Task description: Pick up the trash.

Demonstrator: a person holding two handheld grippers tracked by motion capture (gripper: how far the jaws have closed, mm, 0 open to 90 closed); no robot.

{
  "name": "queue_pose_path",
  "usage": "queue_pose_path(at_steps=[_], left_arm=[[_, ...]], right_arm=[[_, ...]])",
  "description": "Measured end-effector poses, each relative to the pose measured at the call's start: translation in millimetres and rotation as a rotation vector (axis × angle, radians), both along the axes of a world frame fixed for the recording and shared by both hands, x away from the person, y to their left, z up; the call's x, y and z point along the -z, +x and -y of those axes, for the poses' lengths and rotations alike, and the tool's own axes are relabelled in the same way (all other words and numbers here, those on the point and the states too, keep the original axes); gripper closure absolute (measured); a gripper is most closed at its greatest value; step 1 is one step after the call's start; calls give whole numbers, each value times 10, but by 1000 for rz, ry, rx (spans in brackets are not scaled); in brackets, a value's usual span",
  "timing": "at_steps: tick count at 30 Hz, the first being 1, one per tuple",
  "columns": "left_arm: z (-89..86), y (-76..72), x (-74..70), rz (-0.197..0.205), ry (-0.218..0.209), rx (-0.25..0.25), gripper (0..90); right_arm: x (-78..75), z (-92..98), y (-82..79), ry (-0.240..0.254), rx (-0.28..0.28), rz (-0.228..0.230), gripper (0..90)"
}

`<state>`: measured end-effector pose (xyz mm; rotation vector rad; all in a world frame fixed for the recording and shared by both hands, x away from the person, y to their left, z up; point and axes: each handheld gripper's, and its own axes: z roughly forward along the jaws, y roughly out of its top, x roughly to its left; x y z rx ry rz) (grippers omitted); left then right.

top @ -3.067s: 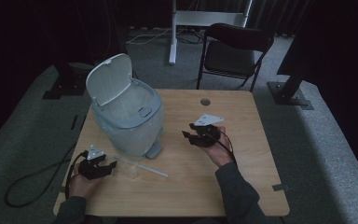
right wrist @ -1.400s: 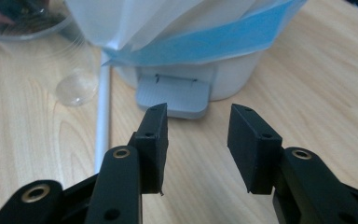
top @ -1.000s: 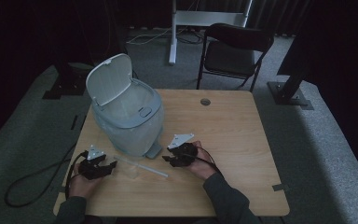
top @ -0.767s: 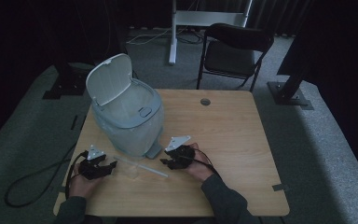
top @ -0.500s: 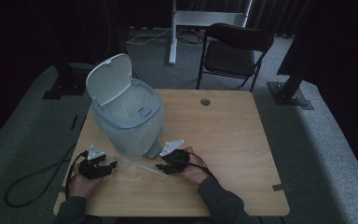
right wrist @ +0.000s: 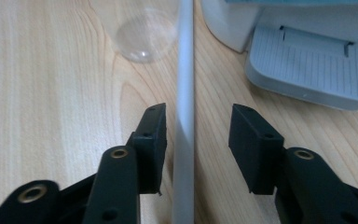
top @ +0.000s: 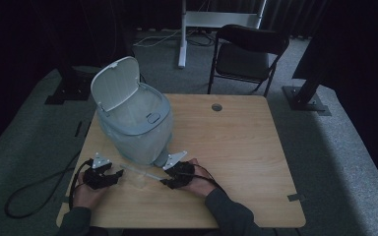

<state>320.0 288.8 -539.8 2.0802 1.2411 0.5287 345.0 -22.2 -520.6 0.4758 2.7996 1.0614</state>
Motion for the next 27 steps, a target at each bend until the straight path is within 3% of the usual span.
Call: queue_pose_path(at_steps=[12,27], left_arm=[[0,0,-1,0,1,0,403],[2,0,0,0,0,-1,403]], right_arm=[[71,52,27,-66,12,7,770],[60,410,67,-79,58,0,754]])
